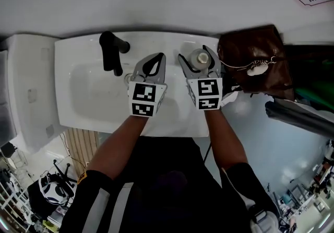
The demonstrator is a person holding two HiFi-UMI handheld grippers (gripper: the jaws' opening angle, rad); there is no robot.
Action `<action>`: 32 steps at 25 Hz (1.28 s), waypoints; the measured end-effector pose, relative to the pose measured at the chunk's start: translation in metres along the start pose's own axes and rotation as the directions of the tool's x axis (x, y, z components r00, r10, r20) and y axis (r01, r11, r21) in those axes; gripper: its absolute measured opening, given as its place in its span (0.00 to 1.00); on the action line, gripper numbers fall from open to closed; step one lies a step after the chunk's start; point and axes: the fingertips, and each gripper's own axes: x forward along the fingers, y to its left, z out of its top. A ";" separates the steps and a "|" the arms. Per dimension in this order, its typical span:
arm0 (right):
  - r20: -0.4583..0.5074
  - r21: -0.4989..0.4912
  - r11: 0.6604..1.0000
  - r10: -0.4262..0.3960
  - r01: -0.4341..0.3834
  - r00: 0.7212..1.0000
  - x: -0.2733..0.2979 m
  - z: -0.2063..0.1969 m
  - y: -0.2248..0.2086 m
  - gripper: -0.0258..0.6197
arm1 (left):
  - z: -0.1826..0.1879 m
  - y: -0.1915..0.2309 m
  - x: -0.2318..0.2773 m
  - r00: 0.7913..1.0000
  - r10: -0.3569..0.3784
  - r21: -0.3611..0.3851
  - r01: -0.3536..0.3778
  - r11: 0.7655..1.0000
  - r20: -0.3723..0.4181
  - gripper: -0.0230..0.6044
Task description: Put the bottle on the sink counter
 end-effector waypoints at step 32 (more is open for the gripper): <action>-0.063 -0.012 0.999 -0.053 0.053 0.997 0.030 -0.017 -0.012 0.60 | 0.001 0.006 0.015 1.000 0.019 -0.010 -0.019 1.000 -0.011 0.04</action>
